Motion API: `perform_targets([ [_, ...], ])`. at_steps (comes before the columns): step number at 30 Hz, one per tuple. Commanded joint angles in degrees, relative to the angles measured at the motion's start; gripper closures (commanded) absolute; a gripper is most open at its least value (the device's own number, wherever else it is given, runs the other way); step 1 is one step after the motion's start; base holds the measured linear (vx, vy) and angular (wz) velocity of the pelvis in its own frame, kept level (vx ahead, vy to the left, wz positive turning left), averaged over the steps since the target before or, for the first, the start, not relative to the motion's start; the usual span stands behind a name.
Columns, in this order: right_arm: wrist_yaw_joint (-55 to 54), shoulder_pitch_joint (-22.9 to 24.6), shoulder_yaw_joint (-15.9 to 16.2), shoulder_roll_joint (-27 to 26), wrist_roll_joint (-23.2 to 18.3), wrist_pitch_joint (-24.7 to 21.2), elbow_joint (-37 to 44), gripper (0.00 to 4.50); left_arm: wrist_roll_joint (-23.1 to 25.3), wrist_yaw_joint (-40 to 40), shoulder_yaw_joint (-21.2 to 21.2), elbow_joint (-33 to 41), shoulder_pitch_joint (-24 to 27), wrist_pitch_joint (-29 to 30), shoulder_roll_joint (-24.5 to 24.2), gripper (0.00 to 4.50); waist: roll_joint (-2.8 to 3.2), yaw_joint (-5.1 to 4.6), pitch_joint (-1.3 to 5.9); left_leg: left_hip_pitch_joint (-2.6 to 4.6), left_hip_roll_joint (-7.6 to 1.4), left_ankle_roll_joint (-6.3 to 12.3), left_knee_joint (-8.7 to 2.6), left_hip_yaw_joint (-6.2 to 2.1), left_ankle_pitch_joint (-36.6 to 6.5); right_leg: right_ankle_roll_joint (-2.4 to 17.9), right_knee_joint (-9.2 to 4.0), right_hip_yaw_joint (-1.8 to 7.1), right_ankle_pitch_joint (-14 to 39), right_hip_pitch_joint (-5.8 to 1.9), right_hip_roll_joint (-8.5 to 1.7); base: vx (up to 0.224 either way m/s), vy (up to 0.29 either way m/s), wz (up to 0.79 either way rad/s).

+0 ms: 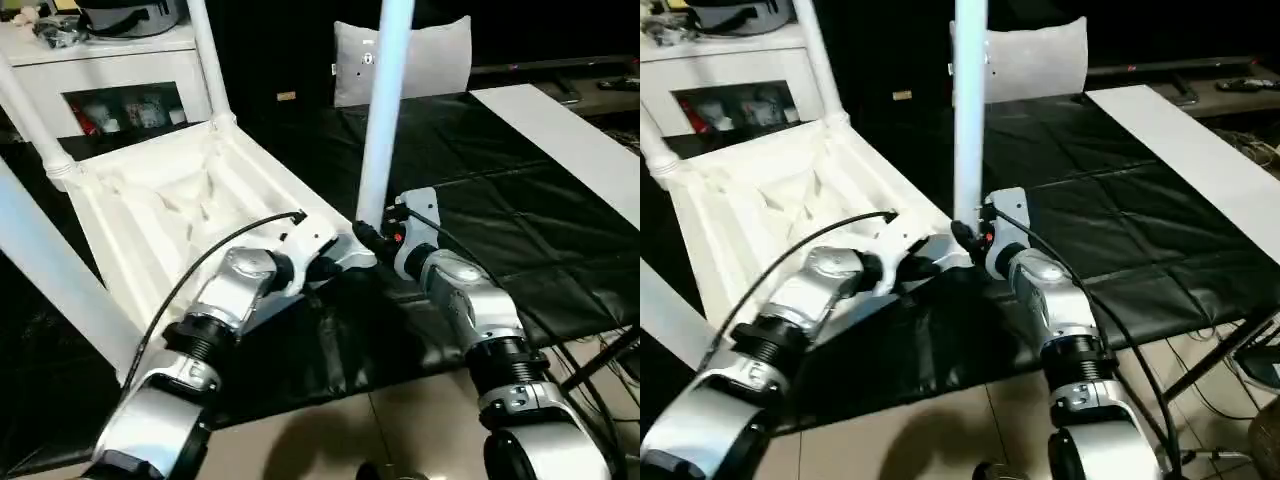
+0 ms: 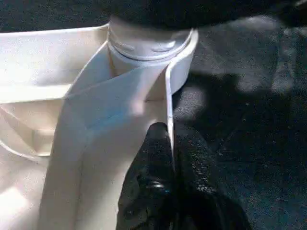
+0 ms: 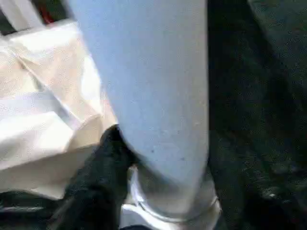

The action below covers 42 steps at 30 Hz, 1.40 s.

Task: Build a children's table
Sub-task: Rotate leg to tighten

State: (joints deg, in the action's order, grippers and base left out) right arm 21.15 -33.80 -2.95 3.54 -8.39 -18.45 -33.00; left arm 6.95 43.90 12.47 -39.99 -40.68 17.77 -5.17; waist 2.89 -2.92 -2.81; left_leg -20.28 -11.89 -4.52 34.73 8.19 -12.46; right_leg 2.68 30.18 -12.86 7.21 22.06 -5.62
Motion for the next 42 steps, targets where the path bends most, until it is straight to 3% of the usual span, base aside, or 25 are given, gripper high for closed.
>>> perform_targets([
  [1,1.81,0.67,1.24,-0.59,-1.15,-0.2,-0.51,1.6,-1.6,3.13,1.37,4.03,-1.49,-1.65,1.08,4.5,-0.27,0.91,4.69,-0.74,-1.26,5.51,-3.43,-0.46,-7.62,4.44,-3.06,3.95,18.39,-3.93,-4.4,0.0,0.0,0.0],
  [2,3.01,1.18,1.18,0.25,-1.33,0.58,0.21,1.51,-1.52,3.68,1.6,4.1,-1.19,-2.02,0.64,4.5,-0.22,1.55,4.91,-0.71,-1.55,6.44,-3.3,-0.47,-4.98,5.59,-2.35,4.34,14.84,-3.8,-4.41,0.052,-0.01,0.04],
  [4,6.65,2.58,1.61,2.68,-1.42,2.03,2.03,1.38,-1.13,5.26,2.44,4.08,-0.57,-3.25,-0.7,4.5,-0.55,2.82,5.56,-1.35,-1.38,8.74,-2.66,-0.35,0.94,7.75,-0.37,5.14,6.69,-4.08,-4.45,0.029,-0.011,-0.01],
  [7,13.4,4.42,2.45,5.94,-2.11,3.03,3.93,1.17,-1.04,7.77,3.32,4.11,0.09,-5.18,-2.23,4.5,-0.69,4.37,5.47,-1.38,-1.14,11.36,-2.27,0.02,3.99,9.27,0.28,5.38,2.84,-3.6,-4.23,0.0,0.0,0.0],
  [8,18.36,5.75,2.86,8.44,-2.96,3.08,5.64,1.06,-1.24,9.82,3.75,4.52,0.56,-5.91,-3.29,4.5,-0.79,5.58,5.32,-1.34,-1.14,11.42,-2.29,0.31,2.96,8.34,0.06,5.41,5.53,-3.66,-4.26,0.0,0.0,0.0],
  [10,19.9,6.14,2.97,9.26,-3.22,3.17,6.16,0.86,-1.29,10.52,3.92,4.62,0.68,-6.34,-3.65,4.5,-0.78,6.22,5.07,-1.08,-1.23,10.73,-2.43,0.5,1.18,7.47,-0.45,5.41,9.36,-3.35,-4.19,0.0,0.0,0.0],
  [12,22.9,6.84,3.21,10.96,-3.85,3.33,7.13,0.71,-1.24,11.74,4.26,4.71,0.82,-6.6,-4.4,4.5,-0.73,7.07,4.7,-0.75,-1.33,8.27,-2.72,0.7,-2.21,4.87,-1.41,5.3,16.69,-3.13,-3.96,0.0,0.0,0.0],
  [13,29.06,8.3,3.78,14.58,-5.25,3.57,9.39,0.62,-1.55,15.14,5.11,4.94,1.15,-8.48,-6.11,4.5,-0.72,7.21,4.64,-0.66,-1.28,7.71,-2.81,0.71,-3.01,4.41,-1.58,5.19,17.94,-3.09,-3.94,0.0,0.0,0.0],
  [14,32.46,8.95,4.26,16.69,-5.68,3.94,10.39,0.55,-1.66,16.88,5.54,4.83,1.19,-9.22,-7.0,4.5,-0.31,7.64,4.48,-0.38,-1.31,7.15,-2.87,0.77,-4.7,3.29,-1.98,5.19,20.16,-2.92,-3.77,0.0,0.0,0.0],
  [15,36.52,9.64,5.05,19.33,-5.88,4.32,11.46,0.48,-1.96,19.76,6.29,4.79,1.35,-11.14,-8.25,4.5,-0.54,8.06,4.38,-0.28,-1.43,6.71,-2.98,0.76,-6.08,2.31,-2.27,5.15,21.76,-2.87,-3.75,0.0,0.0,0.0],
  [17,41.39,10.4,5.97,22.18,-5.88,4.96,12.68,0.18,-2.1,23.02,7.25,4.94,1.61,-12.57,-9.73,4.5,-0.52,8.24,4.15,-0.19,-1.26,5.89,-3.09,0.85,-7.87,1.29,-2.62,4.98,23.93,-2.8,-3.56,0.0,0.0,0.0],
  [20,44.96,10.91,7.18,24.5,-5.34,6.8,13.51,0.11,-2.43,26.28,8.05,5.26,2.05,-14.21,-10.88,4.5,-0.72,8.15,3.91,0.3,-0.82,4.77,-3.06,0.98,-10.06,-0.78,-3.52,4.55,28.61,-2.63,-3.5,0.0,0.0,0.0],
  [21,46.0,11.0,7.57,25.11,-5.16,7.38,13.65,0.11,-2.46,27.32,8.4,5.37,2.17,-14.86,-11.24,4.5,-0.41,8.18,3.93,0.43,-0.89,4.7,-3.11,0.9,-10.11,-0.81,-3.59,4.46,28.96,-2.62,-3.56,0.0,0.0,0.0],
  [23,49.59,11.22,8.86,26.82,-4.76,9.63,14.25,0.11,-2.85,31.66,9.7,6.04,2.76,-17.51,-12.64,4.5,-0.63,8.27,4.31,0.36,-1.12,4.85,-3.18,0.74,-9.15,-0.31,-3.29,4.61,26.95,-2.77,-3.55,0.0,0.0,0.0],
  [26,53.02,11.08,10.1,27.38,-5.88,8.98,15.29,0.11,-2.66,35.55,11.35,6.53,3.02,-19.21,-14.23,4.5,-0.64,8.63,4.48,0.09,-1.76,5.9,-3.31,0.52,-7.24,2.25,-2.28,5.11,22.16,-2.8,-3.61,0.0,0.0,0.0],
  [27,54.06,11.03,10.57,27.53,-6.16,8.8,15.62,0.11,-2.65,36.45,11.75,6.45,2.96,-19.83,-14.55,4.5,-0.64,8.63,4.48,0.09,-1.76,5.9,-3.31,0.52,-7.24,2.25,-2.28,5.11,22.16,-2.8,-3.61,0.0,0.0,0.0],
  [30,55.84,10.83,11.53,27.67,-6.36,8.67,15.89,0.26,-2.62,37.89,12.36,6.01,2.69,-21.01,-15.0,4.5,-0.71,9.55,4.65,0.22,-2.09,6.19,-3.3,0.54,-5.82,3.79,-1.73,5.49,19.93,-2.71,-3.86,0.0,0.0,0.0],
  [33,57.71,9.91,13.09,27.06,-5.93,10.07,14.59,0.54,-2.21,38.4,12.66,5.49,2.17,-22.03,-15.2,4.5,-0.71,9.82,4.61,0.16,-2.11,5.83,-3.38,0.53,-6.1,4.05,-1.66,5.51,19.86,-2.78,-3.9,0.0,0.0,0.0],
  [35,59.06,9.58,13.66,26.8,-6.21,9.56,14.4,0.83,-2.14,38.25,12.6,5.22,1.97,-22.33,-15.17,4.5,-0.78,9.84,4.49,0.08,-1.94,5.35,-3.44,0.59,-6.83,3.38,-1.91,5.46,21.41,-2.9,-3.89,0.0,0.0,0.0],
  [36,59.64,9.42,14.05,26.72,-6.26,9.07,14.38,0.91,-2.09,38.18,12.58,5.02,1.89,-22.44,-15.1,4.5,-1.18,9.84,4.45,0.07,-1.87,5.32,-3.42,0.68,-7.02,3.05,-2.04,5.43,21.99,-2.92,-3.89,0.0,0.0,0.0],
  [37,60.01,9.32,14.3,26.68,-6.26,8.72,14.39,0.99,-2.07,38.2,12.56,4.82,1.83,-22.6,-15.05,4.5,-0.99,9.9,4.39,0.07,-1.71,5.23,-3.4,0.68,-7.08,2.54,-2.15,5.31,23.11,-2.92,-3.85,0.0,0.0,0.0],
  [42,61.88,8.64,15.18,26.7,-6.79,7.23,13.99,1.27,-2.01,38.04,12.51,4.28,1.82,-23.03,-14.92,4.5,-1.15,9.87,4.45,0.11,-1.75,5.07,-3.38,0.7,-6.5,1.45,-2.3,5.25,23.96,-2.83,-3.77,0.0,0.0,0.0],
])
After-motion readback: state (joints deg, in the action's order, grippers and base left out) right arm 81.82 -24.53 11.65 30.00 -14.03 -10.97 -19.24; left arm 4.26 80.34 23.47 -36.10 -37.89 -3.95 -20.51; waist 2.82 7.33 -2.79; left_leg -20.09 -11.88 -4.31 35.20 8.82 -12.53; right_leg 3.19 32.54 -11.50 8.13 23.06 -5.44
